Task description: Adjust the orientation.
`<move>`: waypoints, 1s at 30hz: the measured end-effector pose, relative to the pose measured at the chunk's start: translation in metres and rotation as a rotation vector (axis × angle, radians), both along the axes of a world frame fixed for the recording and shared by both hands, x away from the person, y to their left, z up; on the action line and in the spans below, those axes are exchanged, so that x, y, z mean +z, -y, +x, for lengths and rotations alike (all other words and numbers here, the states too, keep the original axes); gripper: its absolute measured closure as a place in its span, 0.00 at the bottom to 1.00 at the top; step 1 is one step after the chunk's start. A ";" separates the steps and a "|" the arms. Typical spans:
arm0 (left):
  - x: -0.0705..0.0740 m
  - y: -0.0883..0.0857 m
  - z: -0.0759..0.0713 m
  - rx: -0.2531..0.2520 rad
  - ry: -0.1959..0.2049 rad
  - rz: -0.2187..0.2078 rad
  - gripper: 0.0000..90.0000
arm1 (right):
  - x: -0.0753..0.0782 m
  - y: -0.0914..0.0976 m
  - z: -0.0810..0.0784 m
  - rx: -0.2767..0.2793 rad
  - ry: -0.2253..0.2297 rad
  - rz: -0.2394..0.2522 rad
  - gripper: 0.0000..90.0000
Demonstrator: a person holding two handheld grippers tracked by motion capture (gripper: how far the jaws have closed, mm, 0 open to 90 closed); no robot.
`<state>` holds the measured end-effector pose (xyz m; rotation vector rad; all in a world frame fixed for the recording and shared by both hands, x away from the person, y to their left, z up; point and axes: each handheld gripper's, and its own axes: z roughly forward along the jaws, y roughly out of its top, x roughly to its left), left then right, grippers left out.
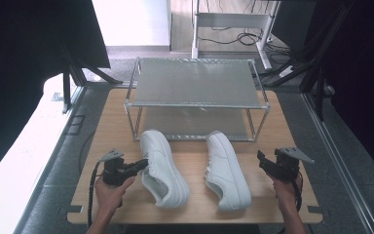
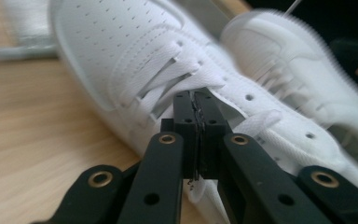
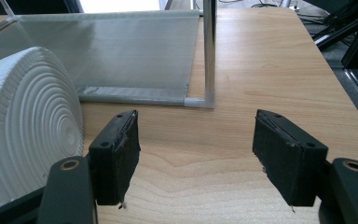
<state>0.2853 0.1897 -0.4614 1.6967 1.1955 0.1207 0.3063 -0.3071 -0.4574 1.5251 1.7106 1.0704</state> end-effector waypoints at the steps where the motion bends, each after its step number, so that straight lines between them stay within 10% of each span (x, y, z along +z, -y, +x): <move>1: 0.002 0.006 0.004 -0.008 0.005 0.008 0.99 | 0.000 0.001 0.000 -0.004 -0.001 0.001 0.36; 13: 0.006 0.062 0.048 -0.073 -0.028 0.066 0.99 | -0.001 0.012 -0.003 -0.039 -0.004 0.006 0.36; 21: 0.025 0.070 0.018 -0.123 0.047 0.085 0.99 | -0.002 0.012 -0.002 -0.043 -0.004 0.005 0.36; 30: 0.002 0.095 -0.001 -0.217 -0.008 0.159 1.00 | -0.004 0.001 -0.002 -0.018 -0.008 -0.024 0.35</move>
